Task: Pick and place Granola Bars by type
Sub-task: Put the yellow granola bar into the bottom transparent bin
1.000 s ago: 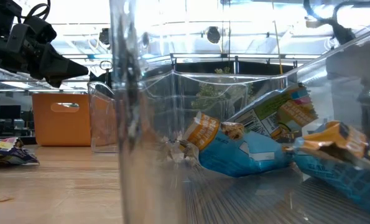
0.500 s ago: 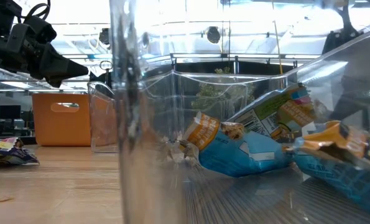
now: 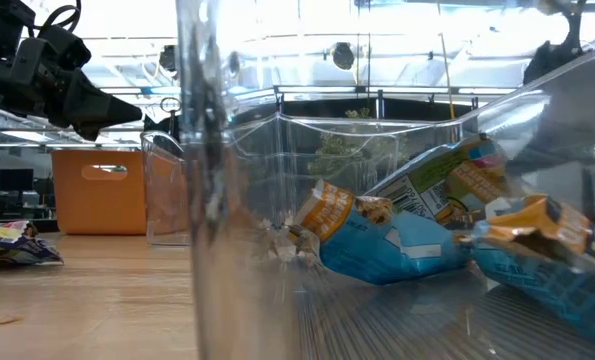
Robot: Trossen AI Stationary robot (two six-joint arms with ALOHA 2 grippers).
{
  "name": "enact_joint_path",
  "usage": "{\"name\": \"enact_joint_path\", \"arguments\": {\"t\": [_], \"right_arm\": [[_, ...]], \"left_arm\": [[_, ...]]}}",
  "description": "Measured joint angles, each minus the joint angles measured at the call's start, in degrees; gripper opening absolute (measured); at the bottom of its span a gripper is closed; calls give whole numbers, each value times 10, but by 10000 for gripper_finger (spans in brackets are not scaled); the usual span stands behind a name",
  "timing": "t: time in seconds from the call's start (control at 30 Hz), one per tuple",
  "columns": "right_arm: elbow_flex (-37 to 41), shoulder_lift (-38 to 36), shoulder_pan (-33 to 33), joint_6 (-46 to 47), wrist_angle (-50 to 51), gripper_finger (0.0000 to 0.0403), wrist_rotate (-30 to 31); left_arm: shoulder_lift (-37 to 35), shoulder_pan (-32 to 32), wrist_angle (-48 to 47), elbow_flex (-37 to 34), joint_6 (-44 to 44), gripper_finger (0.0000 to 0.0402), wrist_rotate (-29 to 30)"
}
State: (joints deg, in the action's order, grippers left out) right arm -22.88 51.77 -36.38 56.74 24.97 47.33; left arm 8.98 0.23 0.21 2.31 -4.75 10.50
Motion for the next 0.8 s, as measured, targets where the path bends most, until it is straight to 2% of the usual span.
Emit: {"name": "enact_joint_path", "arguments": {"t": [0.17, 0.3, 0.6, 0.8], "right_arm": [[18, -51, 7, -94, -58, 0, 33], [38, -85, 26, -165, -122, 0, 32], [86, -132, 85, -319, -289, 0, -68], [116, -141, 113, -370, -383, 0, -138]], "left_arm": [[0, 0, 0, 0, 0, 37, 0], [0, 0, 0, 0, 0, 37, 0], [0, 0, 0, 0, 0, 37, 0], [0, 0, 0, 0, 0, 37, 0]]}}
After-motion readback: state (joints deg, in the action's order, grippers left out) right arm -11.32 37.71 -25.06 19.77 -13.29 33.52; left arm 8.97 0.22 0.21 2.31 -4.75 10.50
